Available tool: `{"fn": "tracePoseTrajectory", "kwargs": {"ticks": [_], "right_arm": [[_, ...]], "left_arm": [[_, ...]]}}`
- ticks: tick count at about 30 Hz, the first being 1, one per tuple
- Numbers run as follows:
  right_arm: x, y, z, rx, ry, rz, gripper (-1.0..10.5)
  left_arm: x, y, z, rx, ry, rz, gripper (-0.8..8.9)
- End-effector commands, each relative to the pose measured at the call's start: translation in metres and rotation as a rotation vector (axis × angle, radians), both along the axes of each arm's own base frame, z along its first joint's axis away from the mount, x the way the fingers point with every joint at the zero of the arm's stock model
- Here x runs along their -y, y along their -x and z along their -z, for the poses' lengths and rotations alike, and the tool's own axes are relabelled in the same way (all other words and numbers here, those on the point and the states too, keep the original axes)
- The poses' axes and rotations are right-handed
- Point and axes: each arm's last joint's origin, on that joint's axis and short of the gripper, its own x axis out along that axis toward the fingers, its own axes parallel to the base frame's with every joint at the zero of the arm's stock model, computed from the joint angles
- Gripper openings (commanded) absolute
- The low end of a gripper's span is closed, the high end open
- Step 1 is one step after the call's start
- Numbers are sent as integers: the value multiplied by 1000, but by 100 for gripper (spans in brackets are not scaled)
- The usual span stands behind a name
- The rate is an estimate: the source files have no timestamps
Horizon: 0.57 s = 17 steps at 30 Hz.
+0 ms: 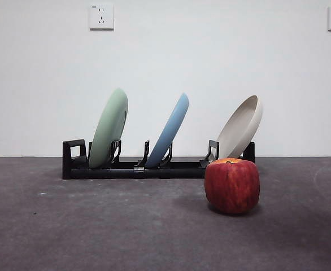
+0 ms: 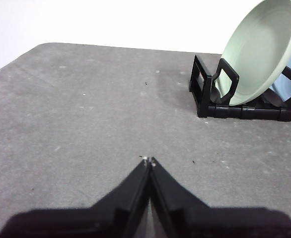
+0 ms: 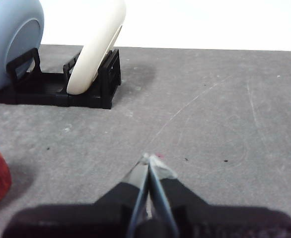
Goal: Take the green plate from the plate rack,put the plate on the table,take the apple from the table,put the apple in the plate
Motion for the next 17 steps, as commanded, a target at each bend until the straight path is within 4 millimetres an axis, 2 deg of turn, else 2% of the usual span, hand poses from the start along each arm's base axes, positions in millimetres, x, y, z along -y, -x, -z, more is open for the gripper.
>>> {"fn": "tracePoseTrajectory", "kwargs": {"ticks": [1,9,13,17], "right_arm": [[0,0,4,-26,-121,19,0],[0,0,4,-48,-437,73,0],[0,1,-3,-32,-455,71,-4],[0,2,-22,-7,-458,67,-11]], "left_arm": [[0,-1,4,-5,-11,-3,-3],[0,-1,3,7,46,-8,-3],[1,-1,-1,45,79,33,-8],[1,0,-11,50,167,22,-8]]}}
